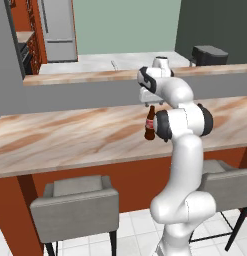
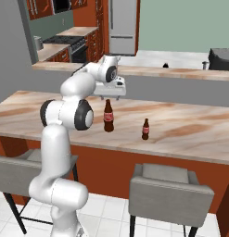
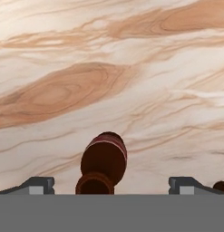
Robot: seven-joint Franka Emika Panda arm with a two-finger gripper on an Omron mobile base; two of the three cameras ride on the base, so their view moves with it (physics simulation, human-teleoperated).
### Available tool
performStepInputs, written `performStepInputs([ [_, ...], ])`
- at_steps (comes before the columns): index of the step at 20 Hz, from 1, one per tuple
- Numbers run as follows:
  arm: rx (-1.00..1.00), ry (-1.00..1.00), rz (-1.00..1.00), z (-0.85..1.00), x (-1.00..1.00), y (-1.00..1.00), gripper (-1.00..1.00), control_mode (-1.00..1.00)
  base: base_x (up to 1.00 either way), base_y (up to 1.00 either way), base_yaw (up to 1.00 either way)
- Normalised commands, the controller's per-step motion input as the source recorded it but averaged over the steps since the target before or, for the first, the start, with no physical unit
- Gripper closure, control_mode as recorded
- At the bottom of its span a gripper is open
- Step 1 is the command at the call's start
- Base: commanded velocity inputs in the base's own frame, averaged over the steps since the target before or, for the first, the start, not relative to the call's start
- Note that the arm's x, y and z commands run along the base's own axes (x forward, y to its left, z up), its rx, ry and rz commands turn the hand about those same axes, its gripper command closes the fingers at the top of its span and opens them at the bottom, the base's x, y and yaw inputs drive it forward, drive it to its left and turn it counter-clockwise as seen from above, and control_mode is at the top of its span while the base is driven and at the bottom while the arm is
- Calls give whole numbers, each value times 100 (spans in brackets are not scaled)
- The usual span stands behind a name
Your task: Place the large bottle from the dining counter next to the other large bottle outside the sink, and place the small bottle from the dining counter next to the other small bottle inside the sink.
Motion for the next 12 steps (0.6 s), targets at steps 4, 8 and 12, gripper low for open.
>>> performStepInputs([
  [4,0,1,0,-11,0,10,-100,-100,0,0,0],
  [8,0,3,0,-5,0,15,-100,-100,0,0,0],
  [12,0,1,0,-2,0,9,-100,-100,0,0,0],
])
